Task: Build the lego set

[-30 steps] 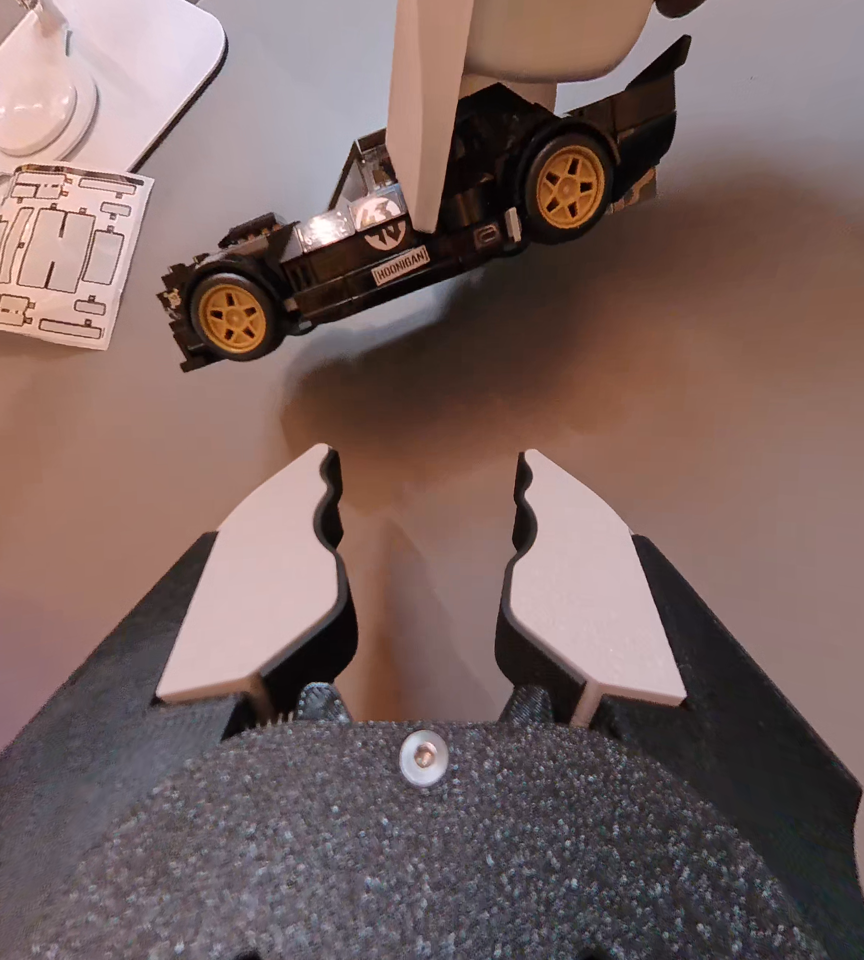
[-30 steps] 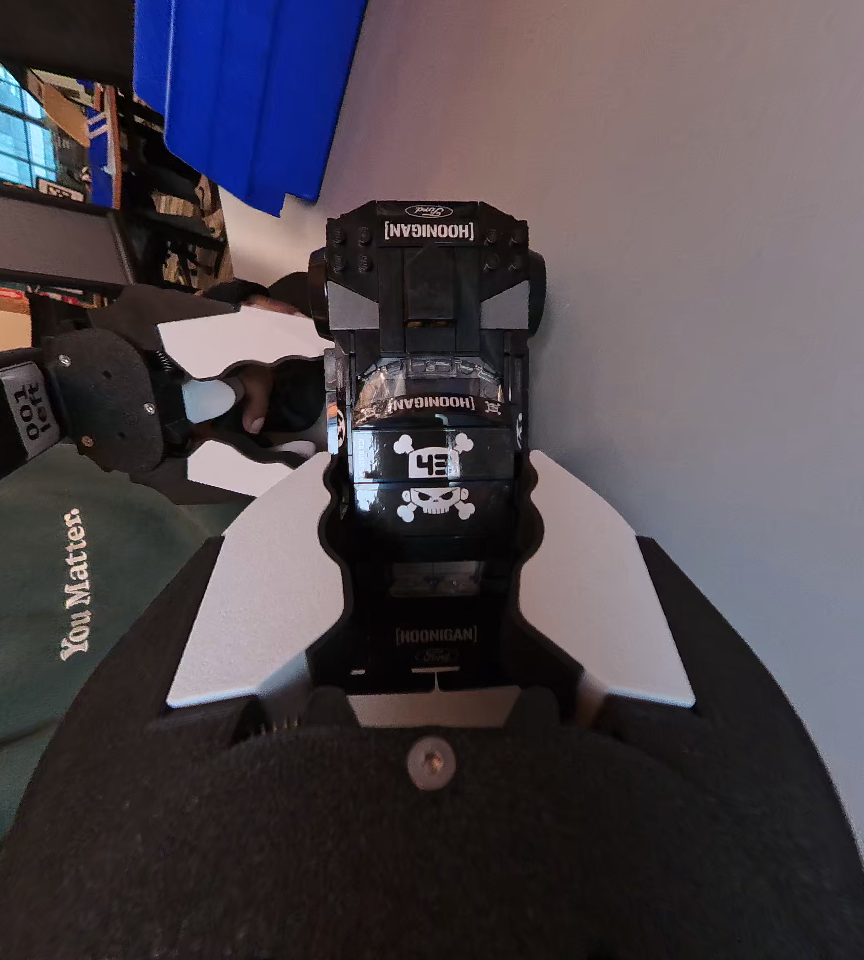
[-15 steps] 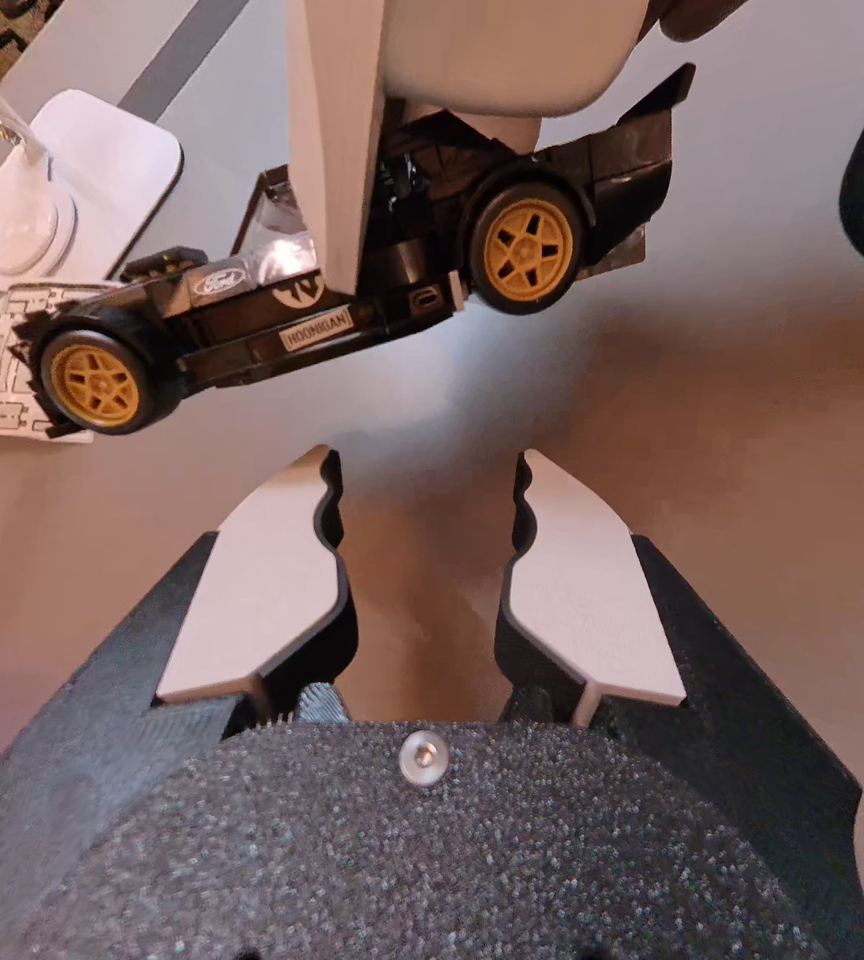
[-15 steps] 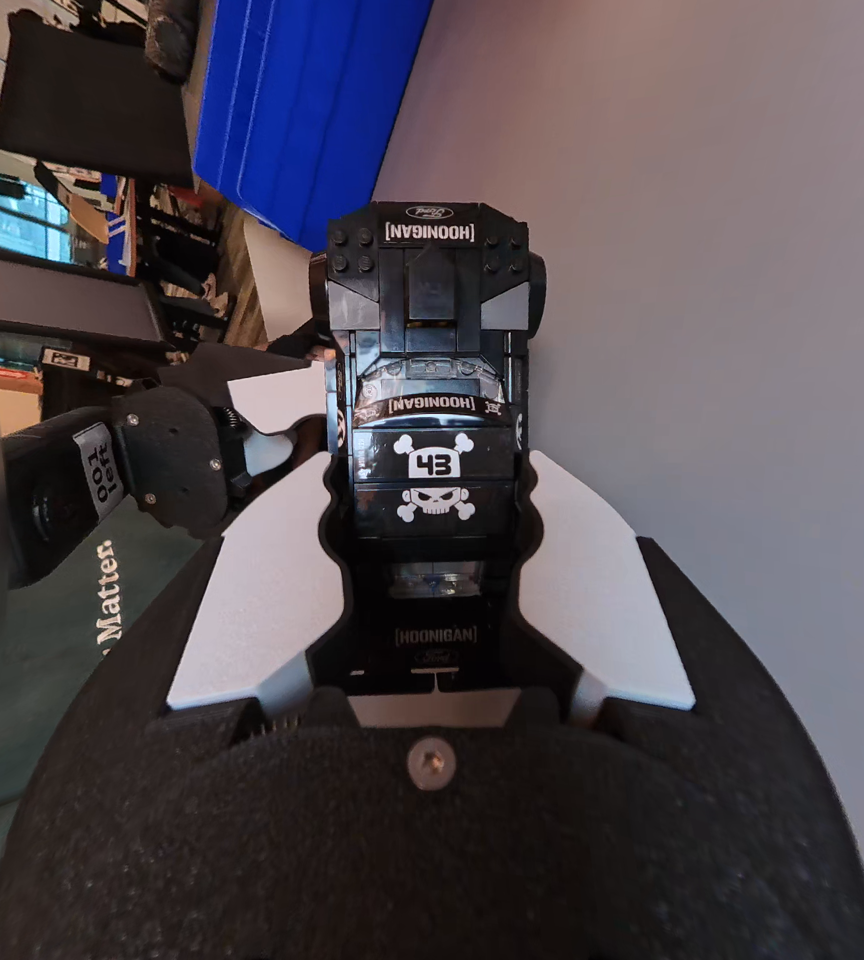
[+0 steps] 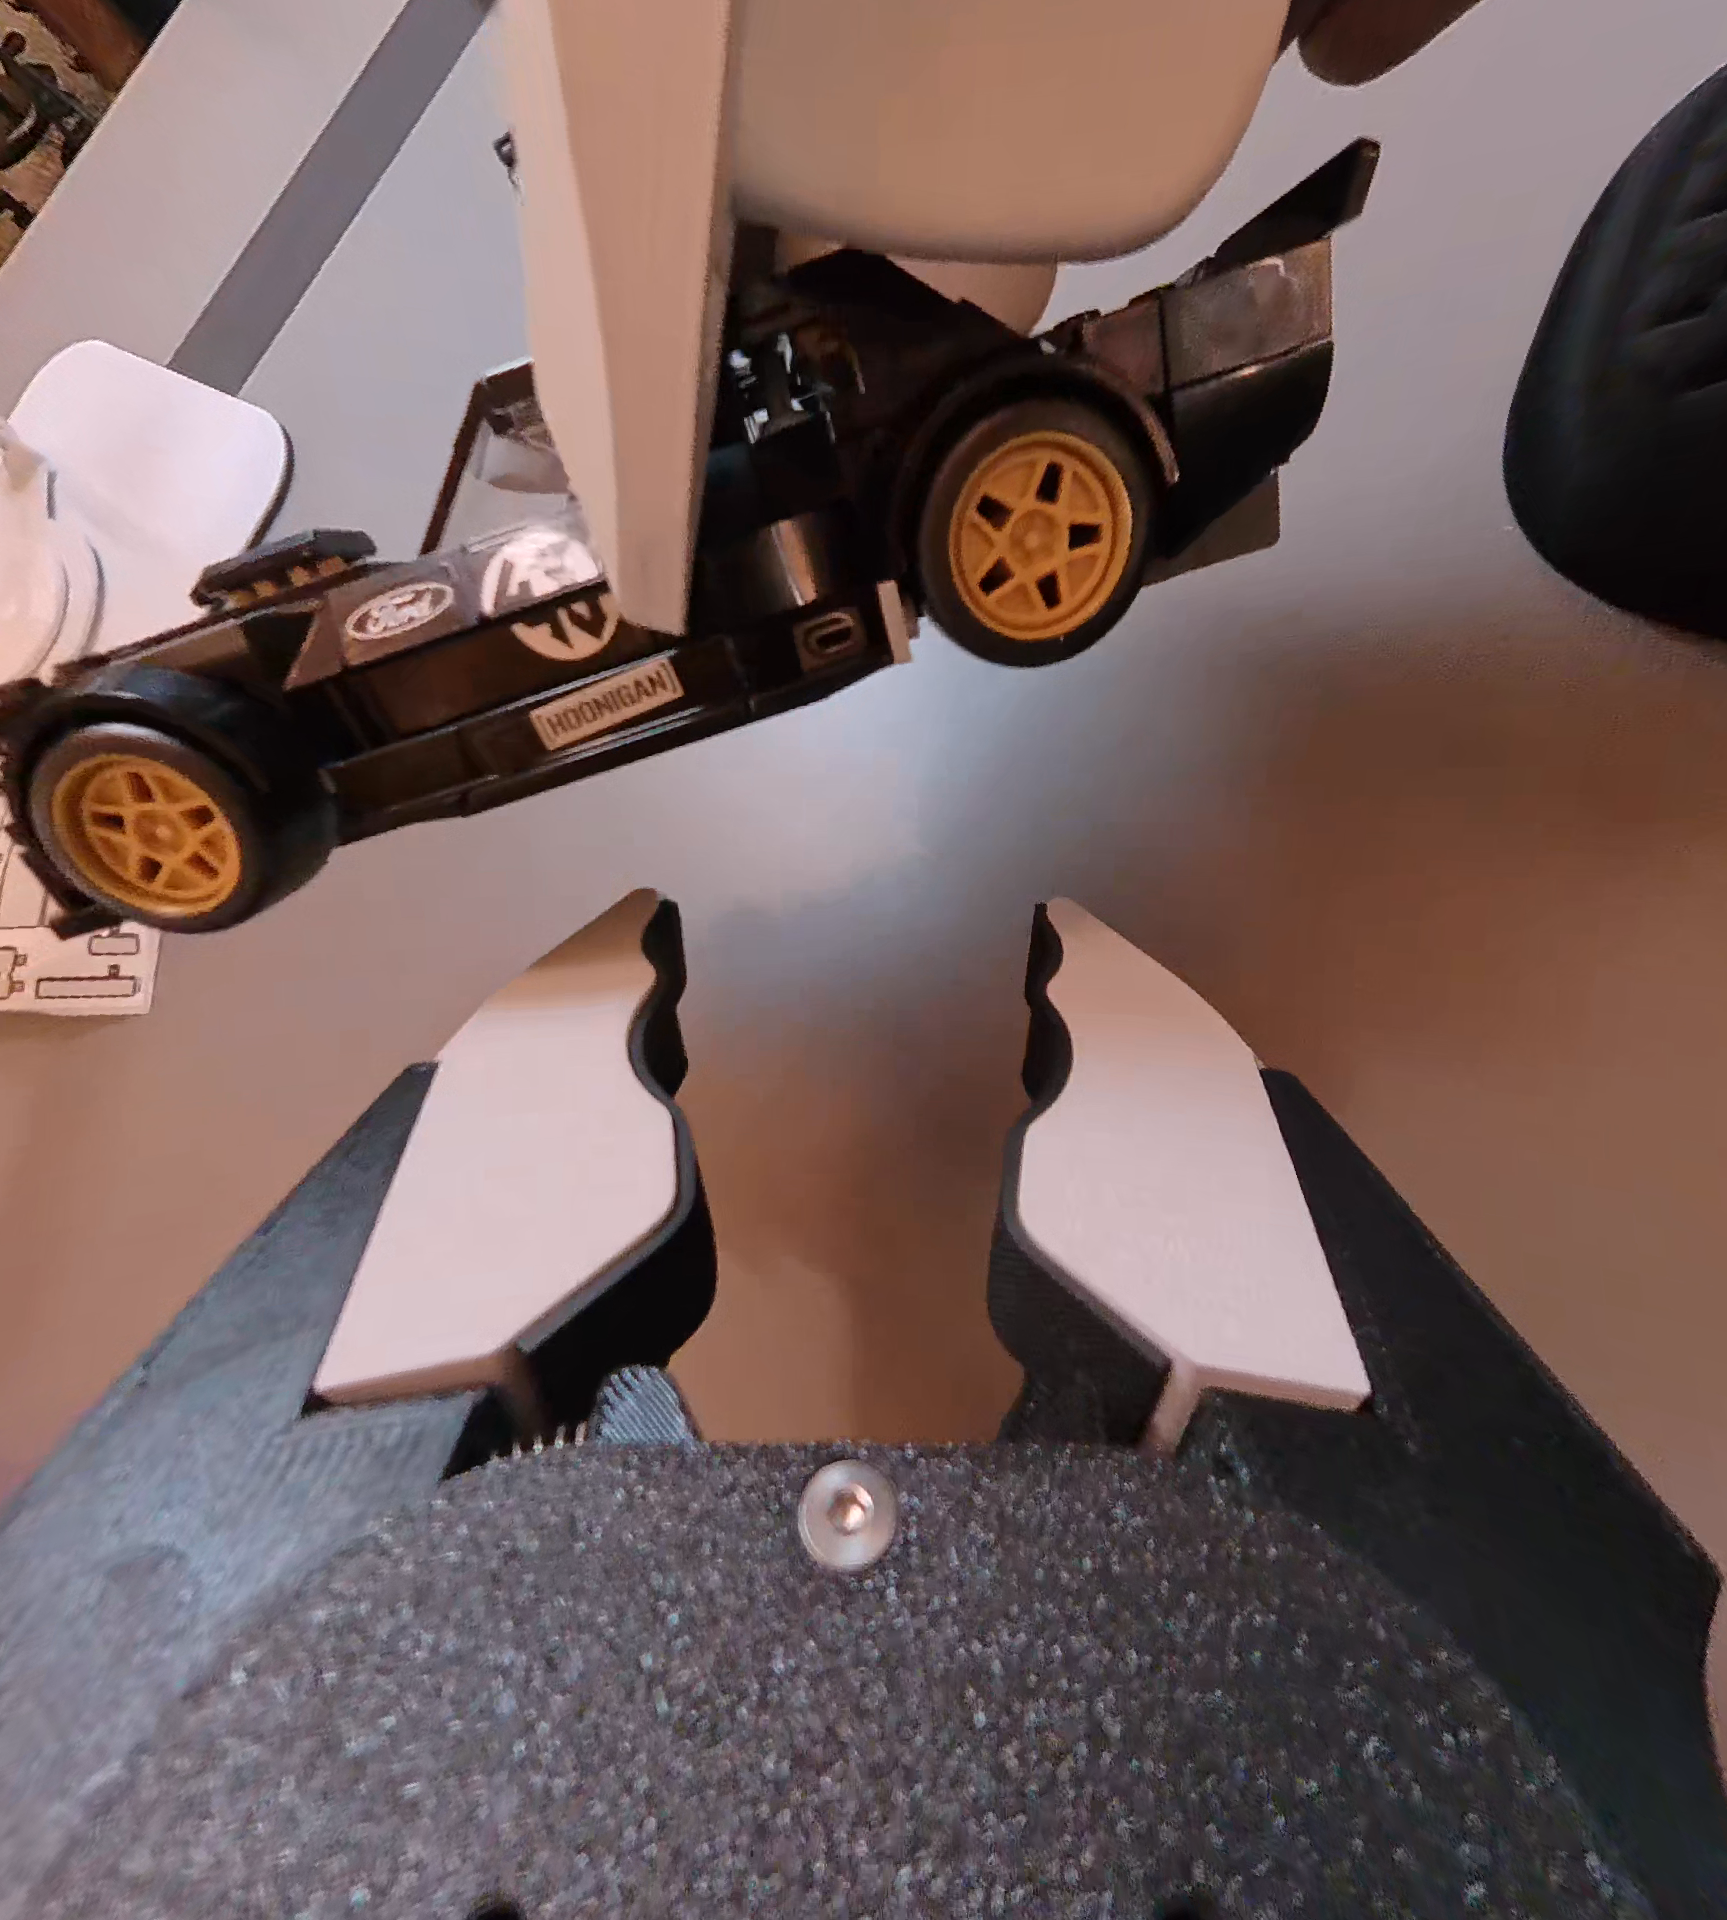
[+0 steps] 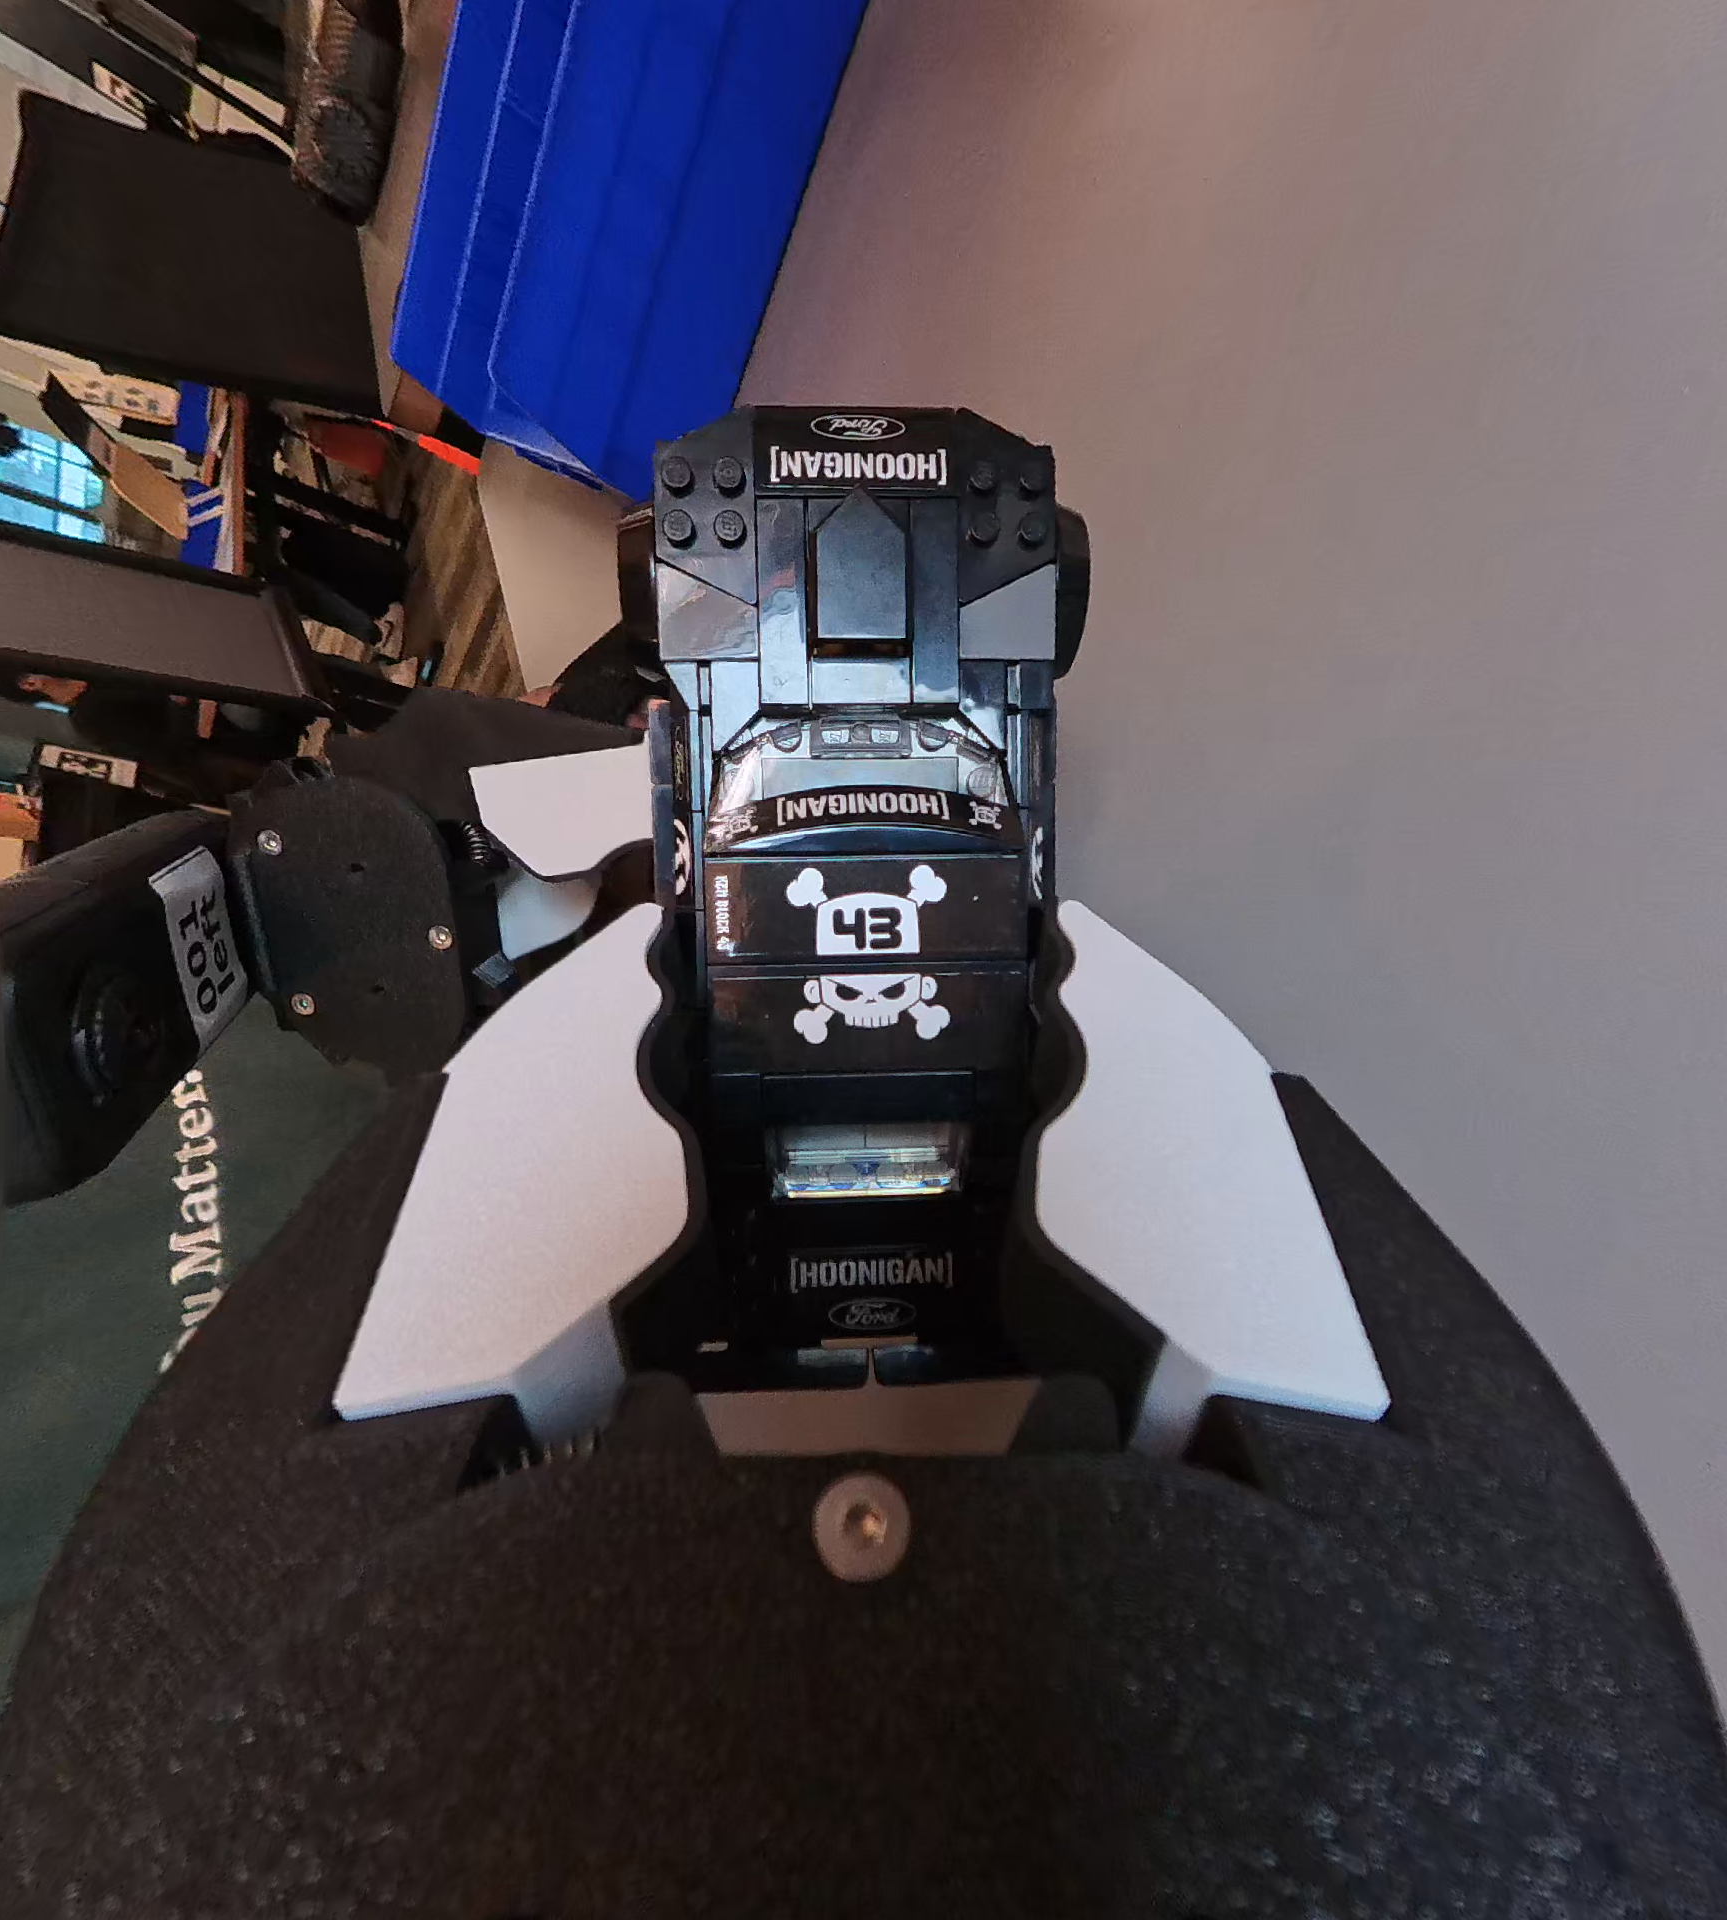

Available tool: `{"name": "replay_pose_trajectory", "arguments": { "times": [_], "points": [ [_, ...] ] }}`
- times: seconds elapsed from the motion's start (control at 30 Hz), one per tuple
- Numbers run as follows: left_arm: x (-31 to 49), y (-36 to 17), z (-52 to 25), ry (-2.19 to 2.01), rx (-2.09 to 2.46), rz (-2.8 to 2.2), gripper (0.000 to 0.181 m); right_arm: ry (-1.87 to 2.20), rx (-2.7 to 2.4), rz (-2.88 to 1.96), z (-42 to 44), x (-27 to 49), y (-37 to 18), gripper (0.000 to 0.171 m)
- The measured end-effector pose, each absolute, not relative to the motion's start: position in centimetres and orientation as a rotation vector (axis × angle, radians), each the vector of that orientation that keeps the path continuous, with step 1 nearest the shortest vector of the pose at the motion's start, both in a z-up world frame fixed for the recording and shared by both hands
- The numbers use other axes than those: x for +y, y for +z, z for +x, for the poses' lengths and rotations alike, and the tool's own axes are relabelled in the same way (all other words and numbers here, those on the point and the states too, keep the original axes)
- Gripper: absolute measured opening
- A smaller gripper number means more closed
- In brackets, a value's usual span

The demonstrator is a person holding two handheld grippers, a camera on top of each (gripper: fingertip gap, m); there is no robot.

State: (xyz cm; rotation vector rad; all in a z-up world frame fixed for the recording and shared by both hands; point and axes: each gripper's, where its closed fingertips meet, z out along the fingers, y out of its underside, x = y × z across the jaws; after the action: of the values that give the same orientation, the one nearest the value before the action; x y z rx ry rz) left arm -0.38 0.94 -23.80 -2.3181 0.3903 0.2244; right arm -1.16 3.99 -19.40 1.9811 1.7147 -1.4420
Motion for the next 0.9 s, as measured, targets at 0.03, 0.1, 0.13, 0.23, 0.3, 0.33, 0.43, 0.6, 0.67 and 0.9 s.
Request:
{"name": "replay_pose_trajectory", "arguments": {
  "times": [0.03, 0.1, 0.13, 0.23, 0.3, 0.33, 0.43, 0.6, 0.67, 0.9],
  "points": [
    [1.0, -23.8, -0.3, 0.224, 0.393, -2.319, 0.064, -1.442, 1.711, 1.986, -1.1, 4.1, -19.5, 0.066],
    [1.0, -23.9, -0.2, 0.223, 0.398, -2.320, 0.064, -1.442, 1.708, 1.993, -0.9, 4.5, -19.7, 0.066],
    [1.0, -23.9, -0.2, 0.225, 0.400, -2.321, 0.063, -1.439, 1.711, 1.999, -0.8, 4.6, -19.8, 0.066],
    [1.1, -24.0, -0.1, 0.219, 0.403, -2.324, 0.063, -1.429, 1.752, 1.999, -0.5, 5.2, -20.2, 0.066],
    [1.1, -24.1, -0.1, 0.219, 0.407, -2.328, 0.063, -1.419, 1.805, 1.985, -0.1, 5.5, -20.6, 0.065],
    [1.1, -24.1, 0.0, 0.218, 0.409, -2.330, 0.063, -1.416, 1.835, 1.978, 0.0, 5.7, -20.7, 0.065],
    [1.2, -24.3, 0.1, 0.202, 0.414, -2.335, 0.063, -1.419, 1.935, 1.933, 0.6, 6.2, -21.0, 0.066],
    [1.3, -24.6, 0.3, 0.186, 0.419, -2.343, 0.063, -1.372, 2.111, 1.848, 1.8, 6.9, -21.8, 0.065],
    [1.3, -24.7, 0.3, 0.184, 0.421, -2.346, 0.063, -1.339, 2.176, 1.810, 2.2, 7.1, -22.2, 0.066],
    [1.4, -25.1, 0.3, 0.179, 0.424, -2.357, 0.063, -1.194, 2.366, 1.725, 3.0, 7.7, -23.3, 0.065]
  ]
}}
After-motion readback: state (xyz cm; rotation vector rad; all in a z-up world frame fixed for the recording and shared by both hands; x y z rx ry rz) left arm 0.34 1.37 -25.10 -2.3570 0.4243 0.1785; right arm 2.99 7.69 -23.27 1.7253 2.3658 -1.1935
